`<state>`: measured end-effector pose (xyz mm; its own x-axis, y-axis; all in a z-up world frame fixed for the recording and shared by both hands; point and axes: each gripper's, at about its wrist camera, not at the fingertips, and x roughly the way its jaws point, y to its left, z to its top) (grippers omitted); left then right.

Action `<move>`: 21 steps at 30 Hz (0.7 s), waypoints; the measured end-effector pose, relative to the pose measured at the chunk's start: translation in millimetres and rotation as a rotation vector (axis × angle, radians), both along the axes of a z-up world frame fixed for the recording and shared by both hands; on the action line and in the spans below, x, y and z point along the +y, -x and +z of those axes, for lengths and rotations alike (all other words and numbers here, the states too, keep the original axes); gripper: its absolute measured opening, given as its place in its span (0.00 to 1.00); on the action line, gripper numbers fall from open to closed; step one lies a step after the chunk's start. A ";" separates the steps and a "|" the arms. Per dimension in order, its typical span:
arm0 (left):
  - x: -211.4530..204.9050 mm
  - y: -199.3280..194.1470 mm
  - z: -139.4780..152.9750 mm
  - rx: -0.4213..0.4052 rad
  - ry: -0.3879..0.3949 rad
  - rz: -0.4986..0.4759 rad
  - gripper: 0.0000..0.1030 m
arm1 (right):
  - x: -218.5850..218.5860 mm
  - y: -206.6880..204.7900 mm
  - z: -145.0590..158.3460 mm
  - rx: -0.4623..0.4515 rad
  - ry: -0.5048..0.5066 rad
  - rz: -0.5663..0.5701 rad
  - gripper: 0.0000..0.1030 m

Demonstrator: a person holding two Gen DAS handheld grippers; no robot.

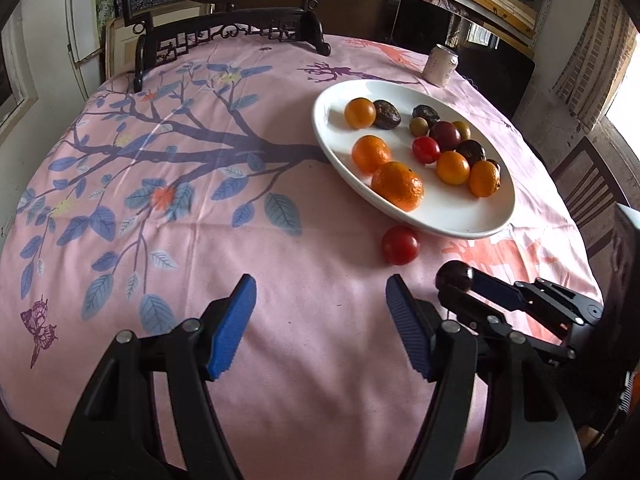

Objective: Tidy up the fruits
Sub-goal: 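Grasp a dark cherry by its stem area with the right tool while the left tool grasps a red cherry, then place both cherries on the white plate, opening both tools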

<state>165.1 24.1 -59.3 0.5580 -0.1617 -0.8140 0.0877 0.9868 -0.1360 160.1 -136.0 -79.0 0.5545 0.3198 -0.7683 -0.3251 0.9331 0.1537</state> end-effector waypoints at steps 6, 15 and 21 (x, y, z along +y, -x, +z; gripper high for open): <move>-42.1 -23.6 -20.7 0.053 -0.046 -0.060 0.67 | -47.4 30.4 16.5 -0.035 -0.045 -0.057 0.28; -64.6 -49.8 -39.0 0.045 -0.071 -0.068 0.64 | -82.2 48.2 16.8 -0.047 -0.101 -0.096 0.28; -66.1 -42.7 -35.5 0.023 -0.062 -0.100 0.31 | -80.9 49.0 15.4 -0.036 -0.125 -0.097 0.28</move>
